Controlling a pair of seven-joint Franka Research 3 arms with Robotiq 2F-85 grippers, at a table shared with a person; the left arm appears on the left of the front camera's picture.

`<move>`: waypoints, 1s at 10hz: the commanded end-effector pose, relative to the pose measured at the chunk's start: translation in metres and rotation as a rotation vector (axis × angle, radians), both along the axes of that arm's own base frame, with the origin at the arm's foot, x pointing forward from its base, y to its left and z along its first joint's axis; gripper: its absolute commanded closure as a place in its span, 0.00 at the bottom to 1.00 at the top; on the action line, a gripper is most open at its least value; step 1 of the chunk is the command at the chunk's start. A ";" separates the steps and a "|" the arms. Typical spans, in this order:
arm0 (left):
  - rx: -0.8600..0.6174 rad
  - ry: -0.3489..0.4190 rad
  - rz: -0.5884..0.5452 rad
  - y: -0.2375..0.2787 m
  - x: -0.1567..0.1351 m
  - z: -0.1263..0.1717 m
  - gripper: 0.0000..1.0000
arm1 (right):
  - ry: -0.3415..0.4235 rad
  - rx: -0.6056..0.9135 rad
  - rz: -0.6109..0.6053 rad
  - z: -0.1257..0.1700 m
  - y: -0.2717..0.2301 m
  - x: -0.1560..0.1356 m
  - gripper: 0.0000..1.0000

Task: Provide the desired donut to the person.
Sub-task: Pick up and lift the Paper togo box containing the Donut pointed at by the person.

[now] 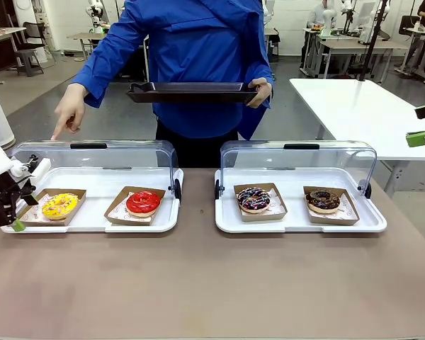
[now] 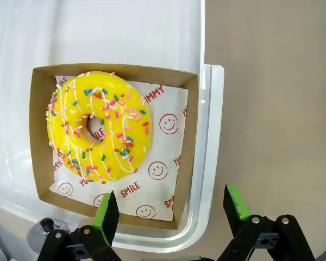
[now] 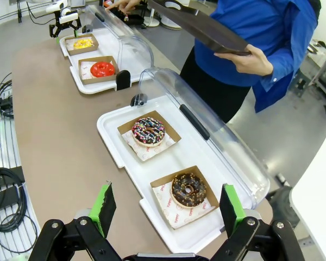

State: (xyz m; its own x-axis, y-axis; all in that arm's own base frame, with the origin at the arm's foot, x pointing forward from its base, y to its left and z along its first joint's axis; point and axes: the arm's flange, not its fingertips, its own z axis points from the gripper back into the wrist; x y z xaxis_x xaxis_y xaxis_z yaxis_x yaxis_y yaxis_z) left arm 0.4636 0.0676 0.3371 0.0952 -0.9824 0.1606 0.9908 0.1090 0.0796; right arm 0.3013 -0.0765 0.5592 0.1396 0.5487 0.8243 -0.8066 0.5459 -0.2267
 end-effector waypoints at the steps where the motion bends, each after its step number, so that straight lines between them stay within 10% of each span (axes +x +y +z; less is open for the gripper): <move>1: 0.043 0.003 0.006 0.003 0.005 -0.003 0.00 | 0.003 0.009 0.006 -0.001 0.001 0.001 0.00; 2: 0.047 -0.002 0.008 0.003 0.005 -0.005 0.00 | 0.003 0.009 0.006 -0.001 0.001 0.001 0.00; 3: 0.055 -0.015 0.017 0.004 0.006 -0.005 0.59 | 0.003 0.009 0.006 -0.001 0.001 0.001 0.00; 4: 0.076 -0.020 0.020 0.005 0.006 -0.005 0.59 | 0.003 0.009 0.006 -0.001 0.001 0.001 0.00; 5: 0.069 -0.013 0.016 0.005 0.007 -0.005 1.00 | 0.003 0.009 0.006 -0.001 0.001 0.001 0.00; 6: 0.071 -0.013 0.017 0.005 0.007 -0.005 0.64 | 0.003 0.009 0.006 -0.001 0.001 0.001 0.00; 7: 0.075 -0.005 0.017 0.006 0.008 -0.006 1.00 | 0.003 0.009 0.006 -0.001 0.001 0.001 0.00; 10: 0.073 0.019 -0.001 0.007 0.010 -0.008 1.00 | 0.003 0.009 0.006 -0.001 0.001 0.001 0.00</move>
